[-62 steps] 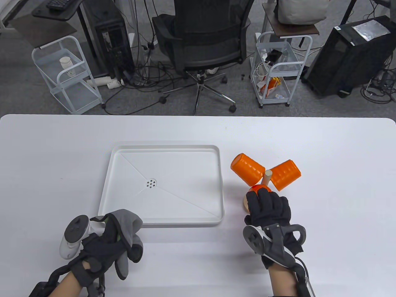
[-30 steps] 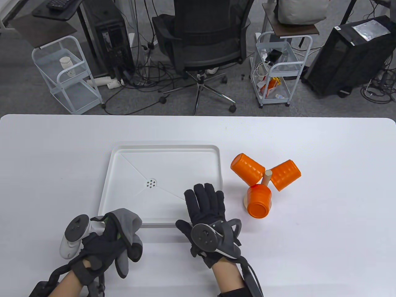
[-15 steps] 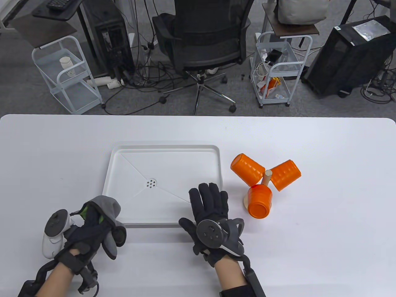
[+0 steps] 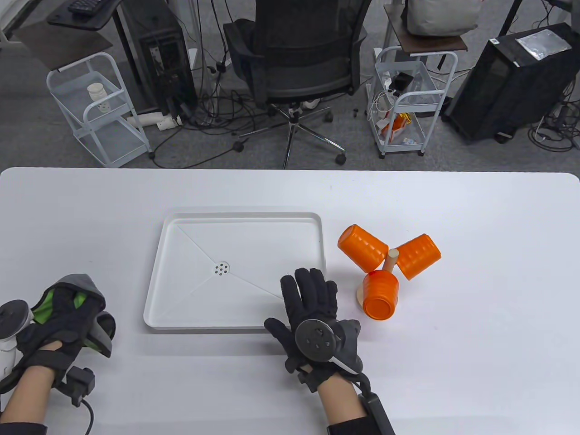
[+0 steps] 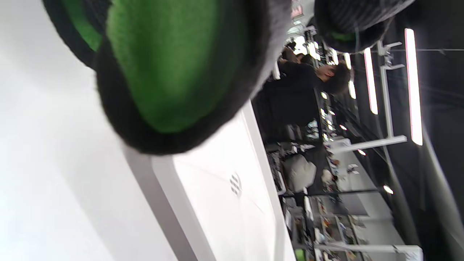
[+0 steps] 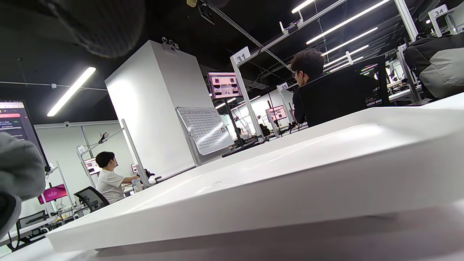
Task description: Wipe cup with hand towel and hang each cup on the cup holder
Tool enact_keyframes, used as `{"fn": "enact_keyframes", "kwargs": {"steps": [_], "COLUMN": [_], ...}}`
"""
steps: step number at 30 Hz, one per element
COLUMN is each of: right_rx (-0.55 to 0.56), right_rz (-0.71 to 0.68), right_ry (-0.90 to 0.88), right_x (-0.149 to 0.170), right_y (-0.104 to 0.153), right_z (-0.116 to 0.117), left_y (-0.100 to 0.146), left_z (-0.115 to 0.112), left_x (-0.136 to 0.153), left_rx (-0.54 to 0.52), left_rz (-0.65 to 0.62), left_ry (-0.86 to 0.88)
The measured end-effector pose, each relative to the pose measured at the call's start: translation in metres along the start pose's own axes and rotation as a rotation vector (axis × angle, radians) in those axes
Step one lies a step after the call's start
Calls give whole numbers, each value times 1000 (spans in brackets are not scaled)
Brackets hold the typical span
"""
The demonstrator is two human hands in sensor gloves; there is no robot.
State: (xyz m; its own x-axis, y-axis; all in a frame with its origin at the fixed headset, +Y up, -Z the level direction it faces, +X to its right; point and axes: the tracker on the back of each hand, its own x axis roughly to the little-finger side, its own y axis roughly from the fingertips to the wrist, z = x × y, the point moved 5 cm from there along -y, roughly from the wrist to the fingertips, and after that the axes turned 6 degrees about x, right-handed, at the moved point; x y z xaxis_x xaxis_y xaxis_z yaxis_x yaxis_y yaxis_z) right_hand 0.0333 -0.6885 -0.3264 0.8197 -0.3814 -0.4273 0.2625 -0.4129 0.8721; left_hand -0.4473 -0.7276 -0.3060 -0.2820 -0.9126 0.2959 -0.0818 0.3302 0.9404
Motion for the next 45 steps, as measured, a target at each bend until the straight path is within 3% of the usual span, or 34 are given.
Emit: {"fn": "enact_keyframes", "kwargs": {"steps": [9, 19, 24, 31, 38, 45], "right_rx": [30, 36, 32, 23, 25, 12], "right_rz": [13, 41, 56, 60, 53, 43], "right_ry": [-33, -64, -74, -75, -72, -54], "right_x": [2, 6, 9, 9, 8, 5], "right_y": [2, 4, 4, 4, 4, 4], "right_z": [-7, -7, -6, -6, -5, -3], "left_y": [17, 27, 29, 36, 42, 45], "left_z": [28, 47, 54, 59, 37, -22], "left_x": [22, 36, 28, 6, -24, -67], "left_rx": [-9, -41, -89, -185, -240, -242], "left_rz": [147, 195, 210, 278, 188, -33], "left_ry": [-14, 34, -72, -359, -563, -788]}}
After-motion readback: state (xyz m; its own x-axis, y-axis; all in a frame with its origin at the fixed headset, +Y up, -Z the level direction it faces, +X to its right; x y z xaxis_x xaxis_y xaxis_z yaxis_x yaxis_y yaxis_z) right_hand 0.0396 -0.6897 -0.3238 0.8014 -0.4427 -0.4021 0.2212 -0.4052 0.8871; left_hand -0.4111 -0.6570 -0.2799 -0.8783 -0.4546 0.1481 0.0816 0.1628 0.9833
